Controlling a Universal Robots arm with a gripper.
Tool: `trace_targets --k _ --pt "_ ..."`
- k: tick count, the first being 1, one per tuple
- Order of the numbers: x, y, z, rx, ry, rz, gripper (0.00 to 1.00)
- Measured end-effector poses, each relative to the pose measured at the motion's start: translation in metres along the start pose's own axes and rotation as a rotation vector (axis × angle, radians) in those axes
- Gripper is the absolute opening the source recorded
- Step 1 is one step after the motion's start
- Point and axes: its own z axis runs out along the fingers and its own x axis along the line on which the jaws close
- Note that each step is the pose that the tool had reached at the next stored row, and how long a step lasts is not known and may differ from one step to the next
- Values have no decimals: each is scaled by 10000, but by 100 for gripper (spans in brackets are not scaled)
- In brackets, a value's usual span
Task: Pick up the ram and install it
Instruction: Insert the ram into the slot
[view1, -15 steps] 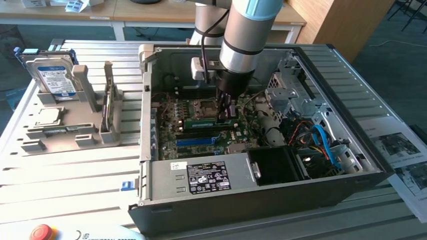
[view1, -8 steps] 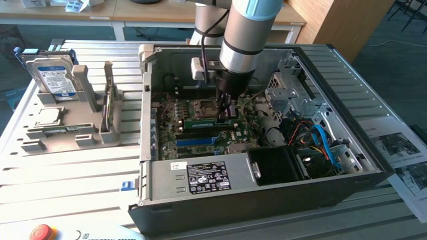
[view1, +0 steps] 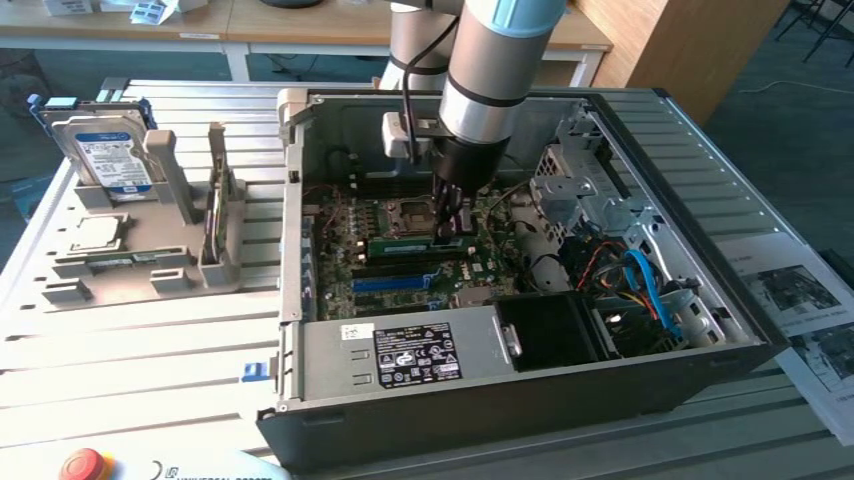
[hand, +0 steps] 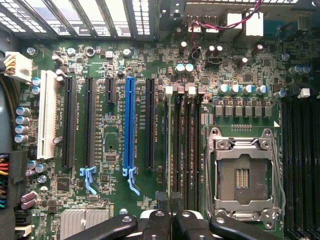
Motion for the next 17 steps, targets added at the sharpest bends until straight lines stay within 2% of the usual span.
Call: trace_targets --k 17 --pt "0 0 0 10 -5 66 12"
